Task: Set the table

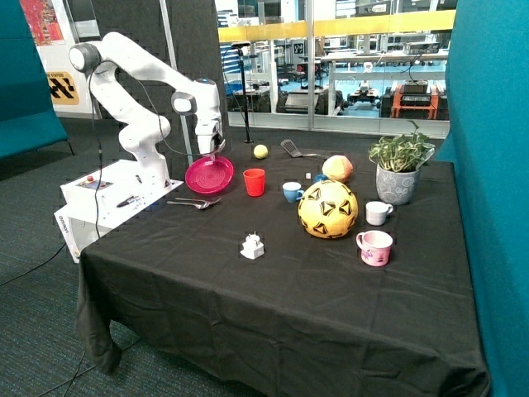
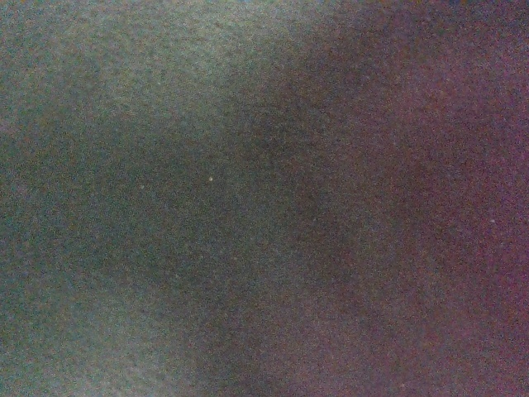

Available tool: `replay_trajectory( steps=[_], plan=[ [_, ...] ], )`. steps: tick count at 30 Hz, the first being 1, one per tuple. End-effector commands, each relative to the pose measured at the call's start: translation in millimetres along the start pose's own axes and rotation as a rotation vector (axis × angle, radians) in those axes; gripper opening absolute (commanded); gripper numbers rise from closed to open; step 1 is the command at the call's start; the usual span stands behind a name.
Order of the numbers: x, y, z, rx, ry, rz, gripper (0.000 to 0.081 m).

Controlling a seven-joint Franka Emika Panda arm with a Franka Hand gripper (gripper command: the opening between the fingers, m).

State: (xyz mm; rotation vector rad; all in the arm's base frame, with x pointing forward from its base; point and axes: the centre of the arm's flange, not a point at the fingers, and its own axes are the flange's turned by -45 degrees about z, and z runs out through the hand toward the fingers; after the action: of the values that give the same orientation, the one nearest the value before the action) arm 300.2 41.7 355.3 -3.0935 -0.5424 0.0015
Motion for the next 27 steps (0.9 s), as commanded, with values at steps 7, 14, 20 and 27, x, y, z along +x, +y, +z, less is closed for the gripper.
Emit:
replay_trajectory(
  steps=[7, 14, 20, 27],
  plan=[
    [1.9, -5.7, 8.1, -0.0011, 0.0008, 0.009, 0.0259],
    [1.7, -5.2, 9.7, -0.0011, 0.0008, 0.005, 0.0271],
    [0.6, -2.1, 10.6, -0.0011, 0.0008, 0.01, 0.0321],
    [-1.2, 3.0, 11.7, -0.0011, 0.0008, 0.011, 0.0375]
  ],
)
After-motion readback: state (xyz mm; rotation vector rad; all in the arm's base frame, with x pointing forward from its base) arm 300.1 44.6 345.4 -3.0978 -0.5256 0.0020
